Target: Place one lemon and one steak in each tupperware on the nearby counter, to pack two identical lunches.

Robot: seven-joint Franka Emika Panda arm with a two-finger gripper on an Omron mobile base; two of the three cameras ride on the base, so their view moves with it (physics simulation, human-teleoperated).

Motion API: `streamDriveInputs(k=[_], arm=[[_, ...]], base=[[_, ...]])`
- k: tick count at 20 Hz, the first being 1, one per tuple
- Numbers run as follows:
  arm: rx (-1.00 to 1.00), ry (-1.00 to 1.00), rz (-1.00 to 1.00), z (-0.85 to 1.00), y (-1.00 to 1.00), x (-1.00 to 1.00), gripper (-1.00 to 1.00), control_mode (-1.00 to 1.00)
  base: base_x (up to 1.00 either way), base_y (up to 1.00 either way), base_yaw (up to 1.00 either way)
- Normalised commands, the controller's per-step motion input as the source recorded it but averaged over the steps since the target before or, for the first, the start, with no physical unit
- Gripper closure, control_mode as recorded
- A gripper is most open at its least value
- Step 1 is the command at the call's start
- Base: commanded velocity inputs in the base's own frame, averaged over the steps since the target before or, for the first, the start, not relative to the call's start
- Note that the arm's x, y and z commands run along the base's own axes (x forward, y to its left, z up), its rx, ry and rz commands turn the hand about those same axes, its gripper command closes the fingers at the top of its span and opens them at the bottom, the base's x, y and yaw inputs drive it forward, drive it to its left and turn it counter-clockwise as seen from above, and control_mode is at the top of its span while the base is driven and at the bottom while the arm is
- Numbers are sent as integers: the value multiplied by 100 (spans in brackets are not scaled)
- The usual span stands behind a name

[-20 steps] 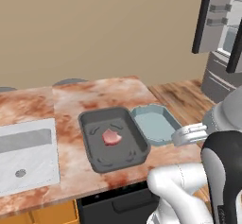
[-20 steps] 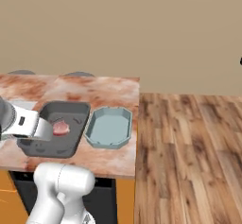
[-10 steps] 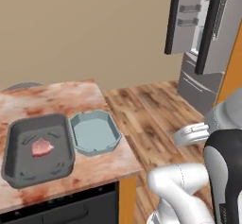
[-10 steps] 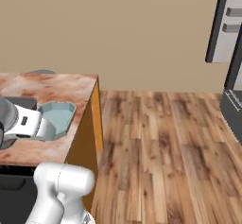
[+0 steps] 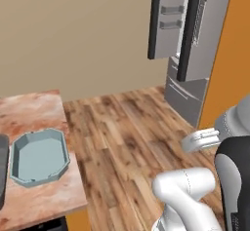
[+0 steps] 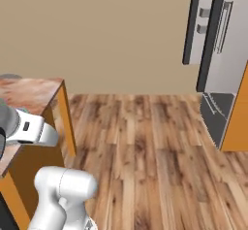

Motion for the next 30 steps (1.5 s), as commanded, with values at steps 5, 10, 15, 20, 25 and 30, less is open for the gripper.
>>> streamDriveInputs(k=[5, 10, 15, 20, 25, 30], arm=[[0, 0, 0, 0, 0, 0, -100, 100], [0, 0, 0, 0, 0, 0, -100, 100], [0, 0, 0, 0, 0, 0, -100, 100], [0, 0, 0, 0, 0, 0, -100, 100], [0, 0, 0, 0, 0, 0, -100, 100], [0, 0, 0, 0, 0, 0, -100, 100]], base=[[100, -13, -5], [100, -26, -11], [100, -45, -14], [100, -18, -20], [95, -1, -23], [53, -17, -37]])
